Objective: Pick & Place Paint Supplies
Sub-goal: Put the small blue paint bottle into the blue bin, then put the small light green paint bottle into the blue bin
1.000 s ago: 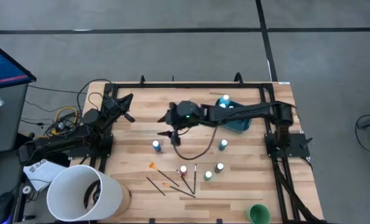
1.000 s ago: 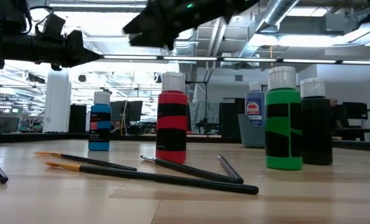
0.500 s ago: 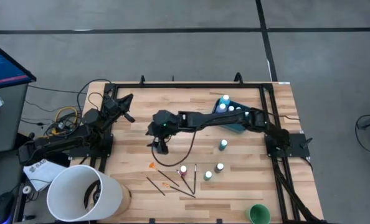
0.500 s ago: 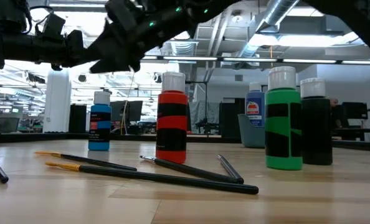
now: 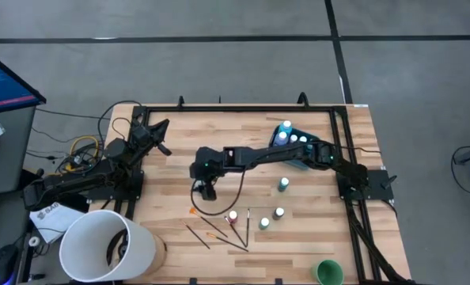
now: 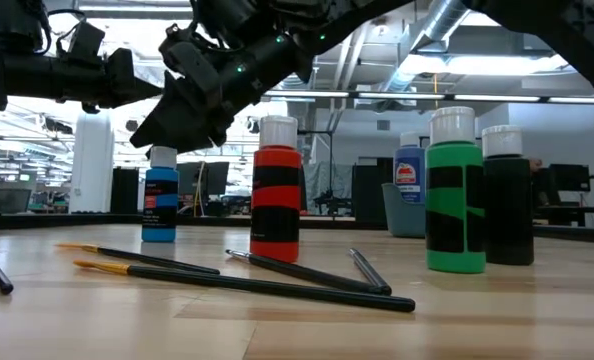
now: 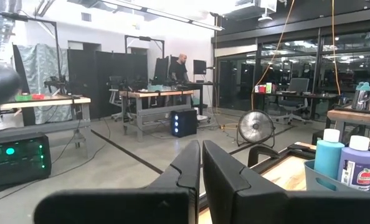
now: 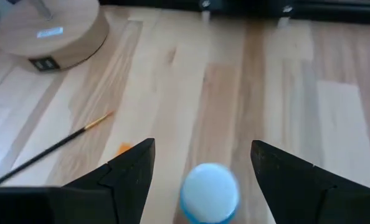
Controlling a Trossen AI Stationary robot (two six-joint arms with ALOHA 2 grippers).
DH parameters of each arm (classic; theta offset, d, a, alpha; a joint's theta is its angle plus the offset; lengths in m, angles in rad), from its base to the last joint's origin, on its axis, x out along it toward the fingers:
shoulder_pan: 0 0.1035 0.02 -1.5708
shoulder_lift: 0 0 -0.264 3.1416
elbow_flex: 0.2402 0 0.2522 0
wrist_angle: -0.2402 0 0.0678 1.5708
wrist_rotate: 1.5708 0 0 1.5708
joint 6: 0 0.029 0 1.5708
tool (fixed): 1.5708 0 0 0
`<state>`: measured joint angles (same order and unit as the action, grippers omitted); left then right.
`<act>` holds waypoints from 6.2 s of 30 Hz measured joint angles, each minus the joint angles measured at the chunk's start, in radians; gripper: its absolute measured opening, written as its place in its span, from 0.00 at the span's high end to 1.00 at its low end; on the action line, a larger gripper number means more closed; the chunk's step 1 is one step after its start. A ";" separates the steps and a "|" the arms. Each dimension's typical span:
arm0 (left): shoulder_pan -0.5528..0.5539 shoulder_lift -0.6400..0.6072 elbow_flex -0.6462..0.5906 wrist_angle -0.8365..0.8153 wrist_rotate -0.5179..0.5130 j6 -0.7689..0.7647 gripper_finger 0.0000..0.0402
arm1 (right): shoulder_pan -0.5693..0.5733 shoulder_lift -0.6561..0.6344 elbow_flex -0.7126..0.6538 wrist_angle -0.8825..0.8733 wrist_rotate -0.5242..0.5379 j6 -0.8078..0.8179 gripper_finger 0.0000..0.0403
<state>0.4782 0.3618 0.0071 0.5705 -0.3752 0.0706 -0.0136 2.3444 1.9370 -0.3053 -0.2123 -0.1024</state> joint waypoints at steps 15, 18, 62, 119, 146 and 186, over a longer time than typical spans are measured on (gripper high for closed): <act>0.000 0.000 0.000 0.000 0.001 0.000 0.98 | -0.016 0.000 0.000 -0.076 0.003 0.006 0.43; 0.000 0.000 0.000 0.000 0.001 0.000 0.98 | -0.015 0.000 0.000 -0.076 0.003 -0.002 0.51; 0.000 0.000 0.000 0.008 0.005 0.000 0.98 | -0.033 -1.161 -0.873 -0.578 0.666 0.654 0.73; 0.000 0.000 0.000 0.015 0.006 0.000 0.98 | 0.043 -1.045 -1.290 -0.214 1.029 1.098 0.73; 0.000 0.000 0.000 0.015 0.006 0.000 0.98 | -0.009 -1.046 -1.290 -0.202 0.991 1.060 0.61; 0.000 0.000 0.000 0.015 0.006 0.000 0.98 | 0.383 -1.122 -1.228 -0.208 0.733 0.730 0.46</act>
<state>0.4778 0.3618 0.0070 0.5854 -0.3697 0.0706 0.3697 1.2228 0.7094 -0.5132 0.5205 0.6277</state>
